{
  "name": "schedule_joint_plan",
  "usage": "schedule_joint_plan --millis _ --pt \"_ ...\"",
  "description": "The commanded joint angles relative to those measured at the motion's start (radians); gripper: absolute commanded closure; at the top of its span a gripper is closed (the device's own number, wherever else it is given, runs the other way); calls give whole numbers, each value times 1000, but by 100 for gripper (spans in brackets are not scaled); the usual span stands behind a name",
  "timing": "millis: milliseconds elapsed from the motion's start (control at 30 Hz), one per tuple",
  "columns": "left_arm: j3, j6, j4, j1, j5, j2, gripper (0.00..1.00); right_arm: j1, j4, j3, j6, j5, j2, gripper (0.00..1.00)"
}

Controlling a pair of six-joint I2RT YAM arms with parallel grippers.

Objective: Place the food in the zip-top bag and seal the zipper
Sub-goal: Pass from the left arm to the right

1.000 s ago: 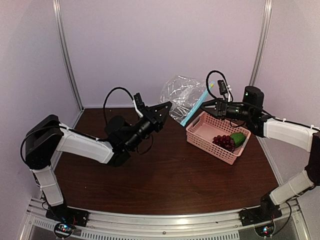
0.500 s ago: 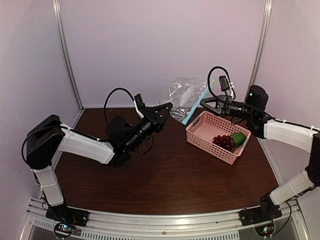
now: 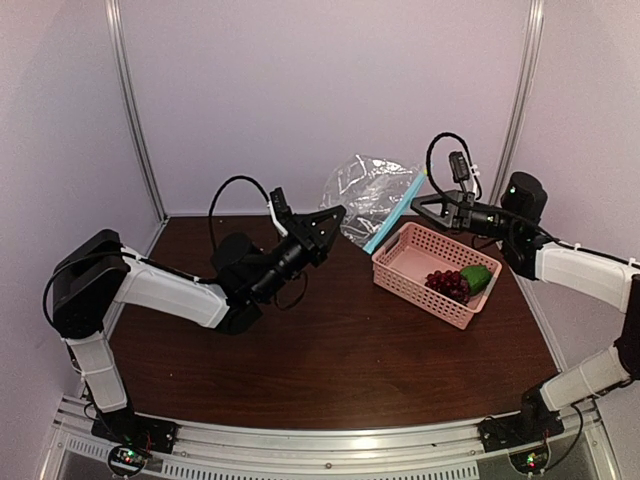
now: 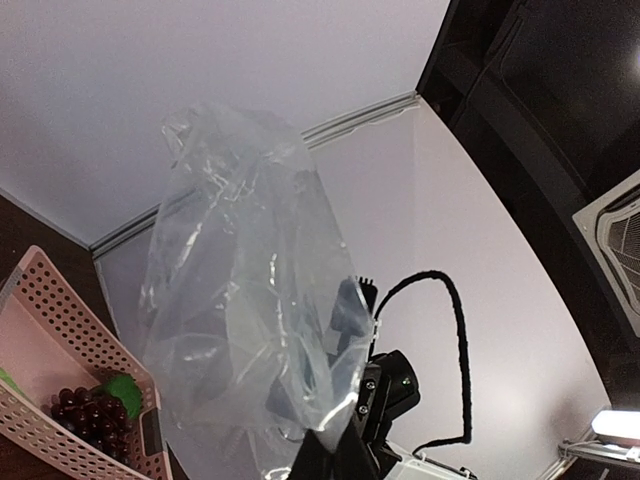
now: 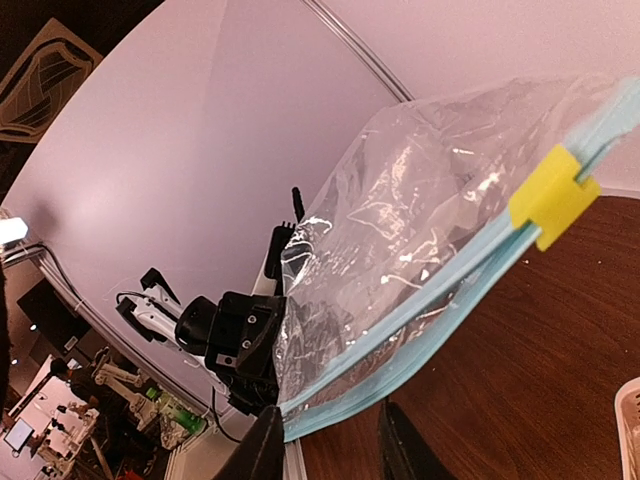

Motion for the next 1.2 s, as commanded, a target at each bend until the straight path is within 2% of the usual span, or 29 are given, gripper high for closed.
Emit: schedule_joint_plan --millis 0,400,533,633,700,733,767,800,833,900,967,1067,1100,1167 --pt "22 -9 147 -5 23 12 100 -19 -42 -6 -26 29 3 68" --pt "36 -21 154 -4 29 29 100 -20 1 22 10 35 64 68" --pt "45 -31 152 -5 70 41 100 -20 37 25 37 43 82 69" --pt "49 -40 135 -4 81 49 100 -20 70 32 64 43 102 78" --pt "49 -43 113 -3 97 51 100 -20 75 36 65 50 111 93" --pt "44 -46 97 -3 111 48 88 -21 63 41 55 57 114 100" --pt "26 -49 69 -1 121 35 73 -24 26 47 34 67 114 100" --pt "-3 -50 24 6 125 13 59 -28 -23 58 3 77 111 100" --pt "-43 -43 -34 13 123 -26 48 -31 -75 66 -35 87 104 100" --pt "-137 27 -212 28 83 -136 33 -31 -240 93 -164 140 78 100" --pt "-164 188 -566 24 -48 -275 29 -20 -477 121 -303 236 45 100" --pt "26 442 -1205 -44 -390 -373 29 15 -611 125 -383 351 12 100" --pt "76 511 -1330 -67 -472 -374 31 30 -638 124 -392 376 8 100" --pt "119 665 -1349 -104 -504 -375 39 59 -683 123 -389 419 9 100"
